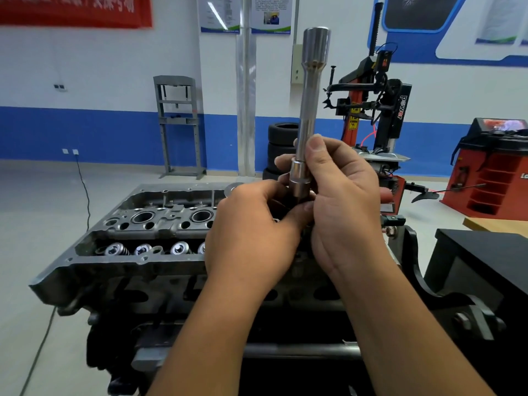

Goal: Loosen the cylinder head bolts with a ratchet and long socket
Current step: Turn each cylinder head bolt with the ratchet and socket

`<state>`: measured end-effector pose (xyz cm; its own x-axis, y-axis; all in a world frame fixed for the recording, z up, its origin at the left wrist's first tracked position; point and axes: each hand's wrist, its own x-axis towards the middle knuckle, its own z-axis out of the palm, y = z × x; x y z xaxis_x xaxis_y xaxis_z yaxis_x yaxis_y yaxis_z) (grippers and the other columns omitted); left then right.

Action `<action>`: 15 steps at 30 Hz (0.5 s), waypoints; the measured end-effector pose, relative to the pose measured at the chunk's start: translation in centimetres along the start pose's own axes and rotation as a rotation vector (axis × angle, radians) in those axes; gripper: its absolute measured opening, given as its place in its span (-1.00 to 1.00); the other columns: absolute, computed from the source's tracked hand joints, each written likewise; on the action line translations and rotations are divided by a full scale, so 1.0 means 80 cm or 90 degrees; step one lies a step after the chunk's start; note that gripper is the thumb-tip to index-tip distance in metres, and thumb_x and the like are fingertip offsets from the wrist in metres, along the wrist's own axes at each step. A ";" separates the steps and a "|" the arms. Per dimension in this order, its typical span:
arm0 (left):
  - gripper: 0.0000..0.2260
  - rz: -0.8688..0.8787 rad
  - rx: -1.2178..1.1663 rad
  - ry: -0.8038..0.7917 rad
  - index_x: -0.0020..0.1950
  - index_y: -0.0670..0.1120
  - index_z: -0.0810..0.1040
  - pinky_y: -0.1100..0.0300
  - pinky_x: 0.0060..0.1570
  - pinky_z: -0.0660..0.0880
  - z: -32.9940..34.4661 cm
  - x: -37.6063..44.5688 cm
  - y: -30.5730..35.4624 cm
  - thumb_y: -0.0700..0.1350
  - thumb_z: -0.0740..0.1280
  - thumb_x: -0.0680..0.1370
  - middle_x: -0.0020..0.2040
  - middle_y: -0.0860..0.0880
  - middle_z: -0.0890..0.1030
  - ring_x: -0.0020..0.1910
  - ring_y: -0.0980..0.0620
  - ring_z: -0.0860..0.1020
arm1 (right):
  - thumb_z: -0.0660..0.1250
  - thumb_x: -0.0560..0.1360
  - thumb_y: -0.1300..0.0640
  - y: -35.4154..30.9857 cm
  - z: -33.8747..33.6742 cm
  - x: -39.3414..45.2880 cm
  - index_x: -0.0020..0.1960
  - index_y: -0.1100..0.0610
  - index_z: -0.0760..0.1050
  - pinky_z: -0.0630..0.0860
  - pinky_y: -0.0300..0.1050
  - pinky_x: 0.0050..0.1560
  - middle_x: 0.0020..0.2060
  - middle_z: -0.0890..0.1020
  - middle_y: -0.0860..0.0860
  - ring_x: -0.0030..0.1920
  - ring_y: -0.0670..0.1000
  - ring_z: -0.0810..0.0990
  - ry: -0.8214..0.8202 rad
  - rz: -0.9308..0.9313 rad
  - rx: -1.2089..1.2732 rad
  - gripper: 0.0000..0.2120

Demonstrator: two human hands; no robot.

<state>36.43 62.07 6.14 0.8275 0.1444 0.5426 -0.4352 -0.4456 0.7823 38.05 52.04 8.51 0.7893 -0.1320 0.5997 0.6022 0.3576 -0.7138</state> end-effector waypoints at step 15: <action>-0.73 0.016 0.001 0.013 0.01 0.16 0.71 -0.06 -0.02 0.66 -0.002 -0.002 0.001 0.23 0.47 0.38 -0.14 0.20 0.73 -0.09 0.12 0.70 | 0.52 0.45 -0.01 0.001 0.000 0.001 -0.17 0.00 0.66 0.64 0.04 -0.10 -0.20 0.70 0.08 -0.23 0.03 0.65 0.002 -0.011 -0.029 -0.89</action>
<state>36.20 62.13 6.18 0.8092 0.1515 0.5676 -0.4548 -0.4501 0.7685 38.12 52.04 8.50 0.7786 -0.1413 0.6114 0.6211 0.3128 -0.7186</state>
